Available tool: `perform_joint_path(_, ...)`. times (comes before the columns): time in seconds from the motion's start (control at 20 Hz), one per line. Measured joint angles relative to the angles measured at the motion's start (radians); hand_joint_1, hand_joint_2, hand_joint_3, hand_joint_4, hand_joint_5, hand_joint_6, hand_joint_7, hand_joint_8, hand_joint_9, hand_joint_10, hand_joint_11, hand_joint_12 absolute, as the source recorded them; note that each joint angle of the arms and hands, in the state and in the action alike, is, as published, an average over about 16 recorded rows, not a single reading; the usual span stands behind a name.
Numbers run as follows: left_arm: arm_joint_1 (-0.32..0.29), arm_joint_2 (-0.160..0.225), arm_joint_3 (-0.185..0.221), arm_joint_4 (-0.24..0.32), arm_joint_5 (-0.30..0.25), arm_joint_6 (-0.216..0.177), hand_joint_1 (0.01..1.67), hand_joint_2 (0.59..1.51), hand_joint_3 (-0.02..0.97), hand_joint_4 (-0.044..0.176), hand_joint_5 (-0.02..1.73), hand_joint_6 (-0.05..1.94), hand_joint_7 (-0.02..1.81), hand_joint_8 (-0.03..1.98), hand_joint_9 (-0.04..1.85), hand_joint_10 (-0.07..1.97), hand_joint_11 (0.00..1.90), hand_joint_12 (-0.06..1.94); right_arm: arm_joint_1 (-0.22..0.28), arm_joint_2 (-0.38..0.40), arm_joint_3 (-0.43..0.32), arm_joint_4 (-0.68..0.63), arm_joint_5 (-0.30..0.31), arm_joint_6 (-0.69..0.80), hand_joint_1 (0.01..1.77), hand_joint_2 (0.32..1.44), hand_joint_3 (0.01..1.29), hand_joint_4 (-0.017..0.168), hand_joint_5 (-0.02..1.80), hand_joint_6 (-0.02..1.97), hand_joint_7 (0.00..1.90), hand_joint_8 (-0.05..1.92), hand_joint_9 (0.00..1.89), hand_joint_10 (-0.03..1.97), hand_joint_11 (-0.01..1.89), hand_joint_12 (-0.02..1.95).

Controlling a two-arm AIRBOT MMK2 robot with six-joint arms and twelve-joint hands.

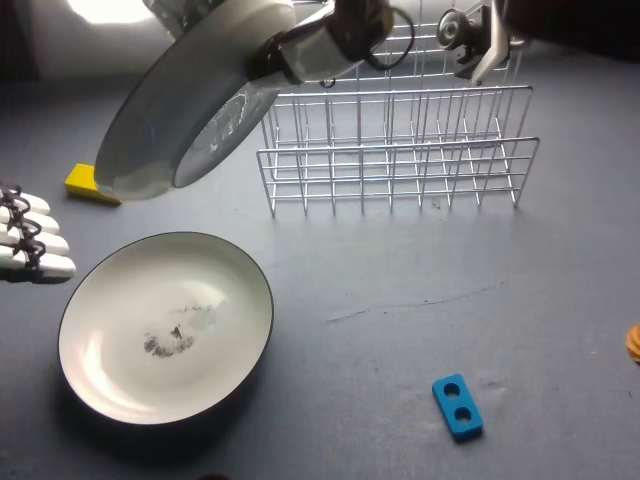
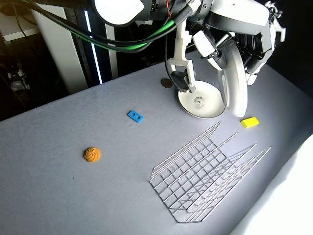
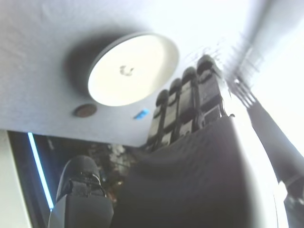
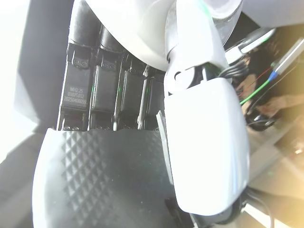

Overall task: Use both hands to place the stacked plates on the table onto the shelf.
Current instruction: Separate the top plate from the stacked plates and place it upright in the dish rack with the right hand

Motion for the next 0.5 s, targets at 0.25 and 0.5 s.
perform_joint_path(0.25, 0.030, -0.030, -0.014, -0.001, 0.020, 0.009, 0.02, 1.074, 0.010, 0.000, 0.03, 0.01, 0.06, 0.01, 0.04, 0.00, 0.03, 0.01, 0.012, 0.029, -0.001, 0.075, -0.007, -0.002, 1.33, 1.00, 0.02, -0.002, 0.93, 0.97, 1.03, 0.90, 0.91, 1.07, 0.77, 1.07)
perform_joint_path(0.5, 0.049, -0.057, -0.024, -0.006, 0.049, 0.017, 0.02, 1.074, 0.010, 0.000, 0.03, 0.01, 0.07, 0.01, 0.04, 0.00, 0.02, 0.01, 0.025, 0.051, 0.000, 0.170, -0.003, -0.004, 1.33, 1.00, 0.02, -0.002, 0.94, 0.96, 1.04, 0.89, 0.92, 1.08, 0.78, 1.08)
